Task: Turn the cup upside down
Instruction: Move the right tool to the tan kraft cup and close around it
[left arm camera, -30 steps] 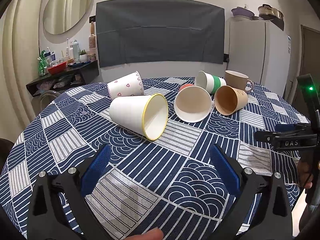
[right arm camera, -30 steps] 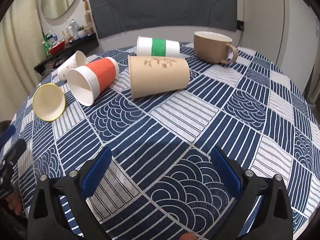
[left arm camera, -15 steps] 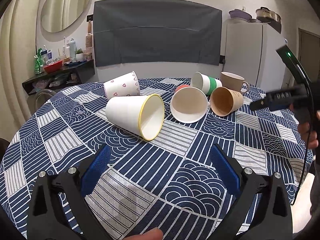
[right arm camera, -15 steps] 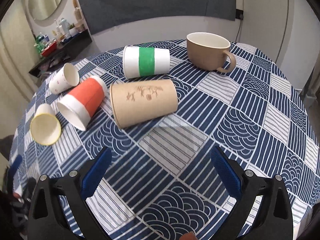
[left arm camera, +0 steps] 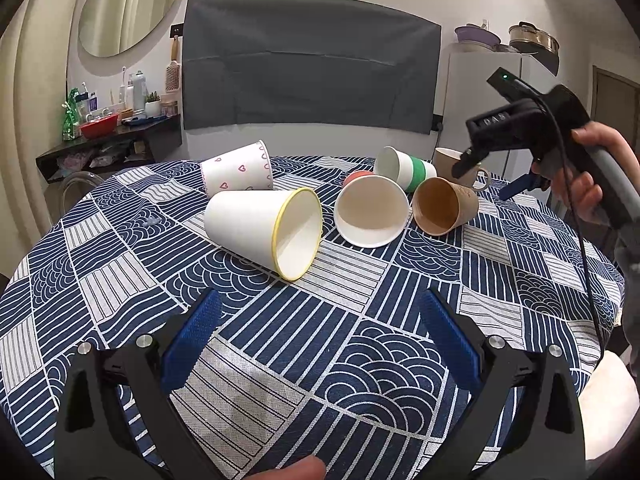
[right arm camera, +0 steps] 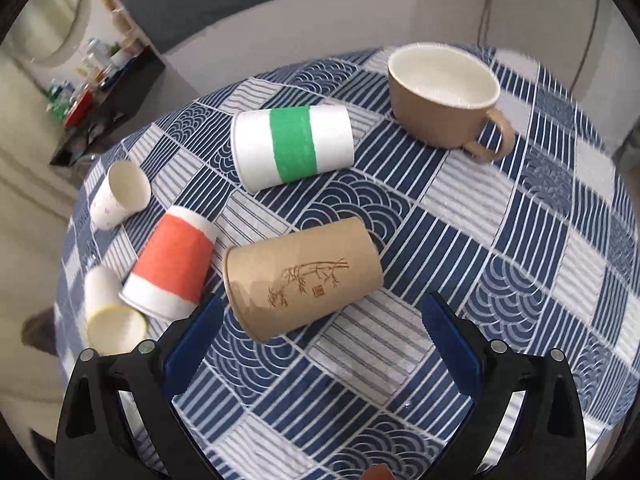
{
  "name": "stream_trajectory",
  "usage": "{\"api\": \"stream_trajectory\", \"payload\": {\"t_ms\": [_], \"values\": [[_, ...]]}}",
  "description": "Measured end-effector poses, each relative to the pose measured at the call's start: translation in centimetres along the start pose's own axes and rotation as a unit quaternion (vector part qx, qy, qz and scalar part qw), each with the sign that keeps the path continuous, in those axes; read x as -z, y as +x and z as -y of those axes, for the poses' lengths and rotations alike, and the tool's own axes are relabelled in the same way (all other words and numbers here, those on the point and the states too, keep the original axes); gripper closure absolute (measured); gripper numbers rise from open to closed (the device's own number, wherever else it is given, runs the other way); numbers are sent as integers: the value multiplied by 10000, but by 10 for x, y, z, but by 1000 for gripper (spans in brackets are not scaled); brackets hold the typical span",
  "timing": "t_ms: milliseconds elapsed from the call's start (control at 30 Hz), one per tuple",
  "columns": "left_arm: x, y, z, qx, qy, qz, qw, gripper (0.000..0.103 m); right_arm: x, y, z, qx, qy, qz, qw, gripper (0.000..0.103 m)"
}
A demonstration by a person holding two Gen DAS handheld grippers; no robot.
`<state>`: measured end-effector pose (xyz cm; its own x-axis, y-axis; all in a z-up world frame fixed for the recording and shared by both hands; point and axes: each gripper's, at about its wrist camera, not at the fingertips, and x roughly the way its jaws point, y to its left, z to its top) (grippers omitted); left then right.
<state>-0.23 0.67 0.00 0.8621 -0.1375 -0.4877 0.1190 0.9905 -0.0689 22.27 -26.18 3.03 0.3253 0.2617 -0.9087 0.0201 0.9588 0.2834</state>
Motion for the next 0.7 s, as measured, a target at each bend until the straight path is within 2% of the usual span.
{"api": "stream_trajectory", "payload": {"t_ms": [133, 200, 333, 500, 700], "values": [[0, -1, 0, 61, -18, 29, 10000, 6, -9, 14, 5, -413, 755, -486, 9951, 8], [0, -2, 0, 93, -41, 76, 9999, 6, -15, 19, 7, -495, 1060, -595, 9914, 8], [0, -5, -1, 163, -70, 159, 9997, 6, -25, 29, 6, -389, 1406, -707, 9868, 8], [0, -5, -1, 205, -108, 115, 9997, 6, -28, 42, 10, -522, 1769, -1004, 9777, 8], [-1, -2, -5, 339, -229, 38, 9992, 6, -32, 48, 10, -272, 1886, -964, 9769, 9]]}}
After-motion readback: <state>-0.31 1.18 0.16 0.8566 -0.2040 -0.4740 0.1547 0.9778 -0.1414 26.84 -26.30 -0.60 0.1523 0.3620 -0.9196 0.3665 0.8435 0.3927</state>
